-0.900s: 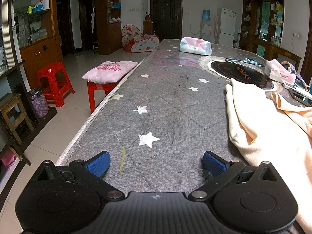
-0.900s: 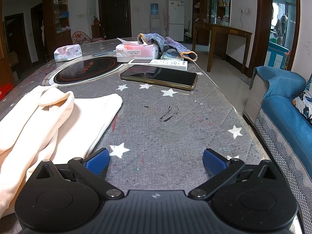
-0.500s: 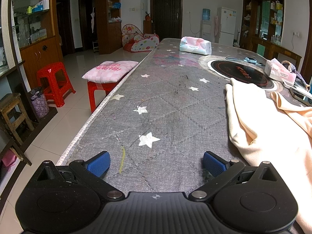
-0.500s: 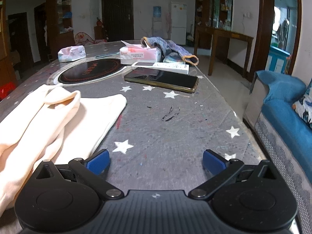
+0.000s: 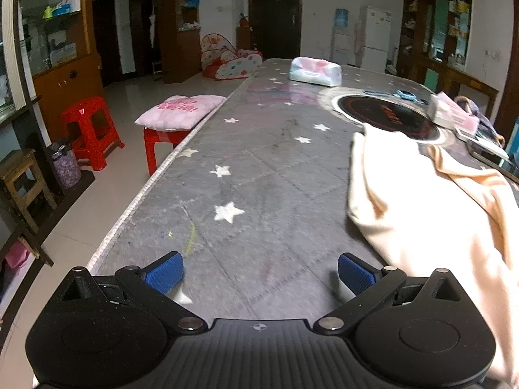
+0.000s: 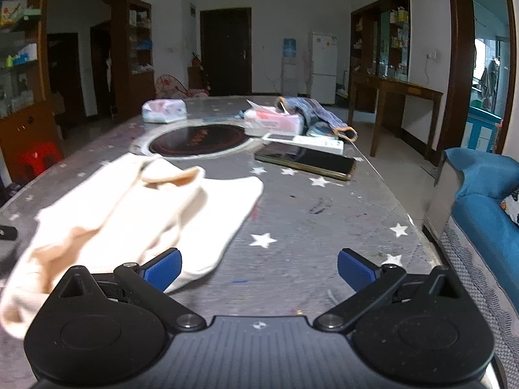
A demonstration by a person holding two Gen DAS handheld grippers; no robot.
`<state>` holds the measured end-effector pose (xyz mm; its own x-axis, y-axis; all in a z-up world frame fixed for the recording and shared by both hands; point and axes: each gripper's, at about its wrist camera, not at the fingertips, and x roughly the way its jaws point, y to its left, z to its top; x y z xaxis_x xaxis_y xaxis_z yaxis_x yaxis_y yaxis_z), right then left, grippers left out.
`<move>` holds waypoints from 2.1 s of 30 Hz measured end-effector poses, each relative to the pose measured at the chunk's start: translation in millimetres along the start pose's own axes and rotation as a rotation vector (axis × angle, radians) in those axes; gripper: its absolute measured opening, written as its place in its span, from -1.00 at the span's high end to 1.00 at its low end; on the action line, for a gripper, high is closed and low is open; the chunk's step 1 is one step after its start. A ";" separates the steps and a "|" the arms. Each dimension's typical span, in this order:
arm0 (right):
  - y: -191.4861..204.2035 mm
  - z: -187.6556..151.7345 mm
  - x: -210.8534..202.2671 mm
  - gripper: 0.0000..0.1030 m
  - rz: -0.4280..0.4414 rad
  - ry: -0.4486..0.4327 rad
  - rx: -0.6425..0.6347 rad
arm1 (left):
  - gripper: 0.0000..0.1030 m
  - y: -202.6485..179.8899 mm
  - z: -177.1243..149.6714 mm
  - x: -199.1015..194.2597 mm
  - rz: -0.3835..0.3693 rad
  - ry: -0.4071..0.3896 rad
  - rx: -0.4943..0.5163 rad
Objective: Fold clothes
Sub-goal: 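Move both tools toward the crumpled cream shirt on the table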
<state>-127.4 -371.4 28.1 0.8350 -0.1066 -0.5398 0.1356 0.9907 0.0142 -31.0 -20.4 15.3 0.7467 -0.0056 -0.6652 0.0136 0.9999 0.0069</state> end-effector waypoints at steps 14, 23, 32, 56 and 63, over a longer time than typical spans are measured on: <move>26.5 -10.1 -34.3 -1.00 0.080 -0.023 -0.001 | -1.00 -21.4 -13.6 -30.6 -0.036 0.021 0.038; 34.2 -13.1 -46.8 -1.00 0.113 -0.016 0.022 | -1.00 -31.0 -21.0 -43.2 -0.047 0.028 0.068; 43.8 -17.1 -54.0 -1.00 0.148 0.006 0.025 | -1.00 -40.3 -24.1 -55.4 -0.059 0.026 0.094; 59.9 -26.1 -57.7 -1.00 0.166 0.065 -0.010 | -1.00 -60.3 -31.4 -65.2 -0.073 0.041 0.142; 58.8 -22.2 -59.0 -1.00 0.172 0.060 -0.005 | -1.00 -65.3 -26.4 -64.5 -0.077 0.044 0.152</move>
<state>-180.6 -305.0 42.1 0.8126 0.0696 -0.5787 -0.0094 0.9943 0.1064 -97.6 -85.0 38.1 0.7099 -0.0783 -0.6999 0.1723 0.9829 0.0649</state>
